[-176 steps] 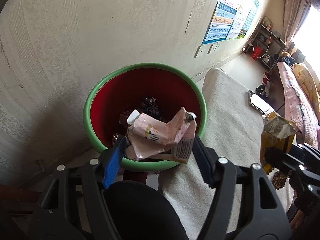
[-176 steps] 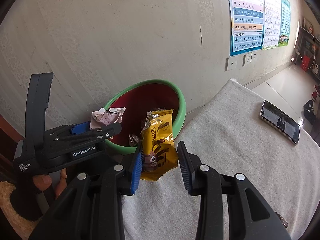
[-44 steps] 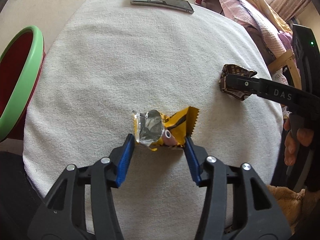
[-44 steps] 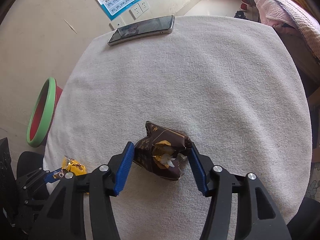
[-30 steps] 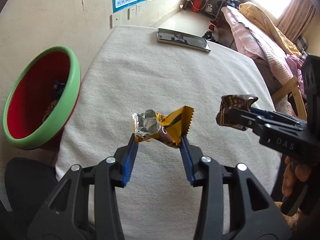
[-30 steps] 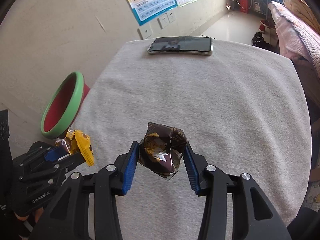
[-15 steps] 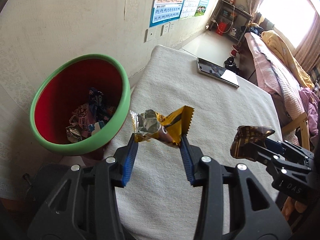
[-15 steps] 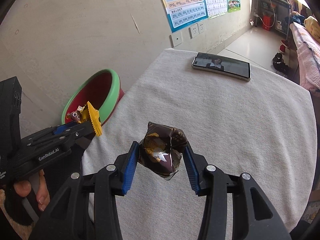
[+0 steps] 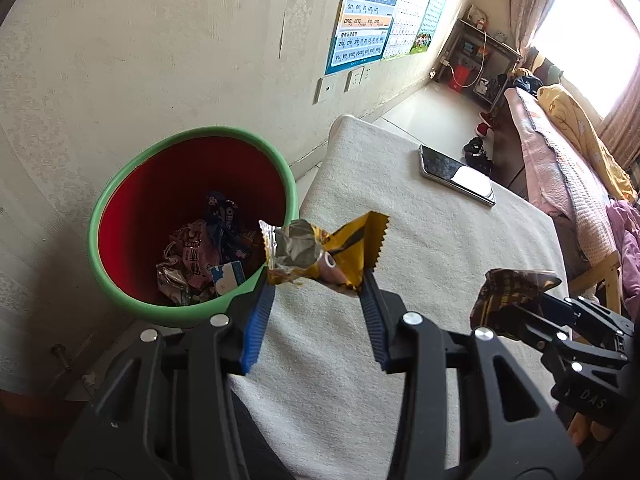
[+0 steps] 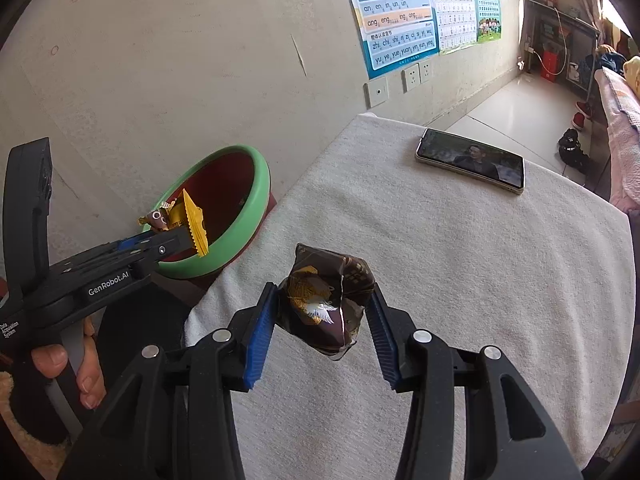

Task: Collect trash
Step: 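Carry the silver-yellow wrapper over the bucket with the left tool while the right tool carries the brown wrapper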

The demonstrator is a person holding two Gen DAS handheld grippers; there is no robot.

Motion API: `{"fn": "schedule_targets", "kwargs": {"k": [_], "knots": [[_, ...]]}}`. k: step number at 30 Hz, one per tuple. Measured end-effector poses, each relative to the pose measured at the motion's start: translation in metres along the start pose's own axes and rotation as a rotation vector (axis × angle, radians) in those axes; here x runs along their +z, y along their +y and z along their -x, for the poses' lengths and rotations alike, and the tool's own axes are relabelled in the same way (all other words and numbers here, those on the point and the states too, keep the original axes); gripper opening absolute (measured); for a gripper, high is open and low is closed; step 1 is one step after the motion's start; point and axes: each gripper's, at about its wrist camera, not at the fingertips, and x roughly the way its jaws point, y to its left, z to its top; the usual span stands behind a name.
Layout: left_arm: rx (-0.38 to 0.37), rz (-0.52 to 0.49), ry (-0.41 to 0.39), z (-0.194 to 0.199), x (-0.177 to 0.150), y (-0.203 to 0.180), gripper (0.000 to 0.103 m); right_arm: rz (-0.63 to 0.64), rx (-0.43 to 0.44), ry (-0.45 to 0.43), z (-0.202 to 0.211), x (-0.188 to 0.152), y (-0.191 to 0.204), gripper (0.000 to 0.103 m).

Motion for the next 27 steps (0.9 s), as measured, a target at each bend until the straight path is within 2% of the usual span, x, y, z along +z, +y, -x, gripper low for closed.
{"fn": "schedule_targets", "kwargs": {"k": [20,27], "knots": [[0.076,0.049,-0.029,0.004,0.009,0.037,0.04,0.131,0.065,-0.001,-0.019,0.024,0.054,0.044],[0.107,0.061,-0.029,0.002,0.013,0.05,0.04,0.156,0.073,-0.005,-0.025,0.034,0.062,0.044]]}}
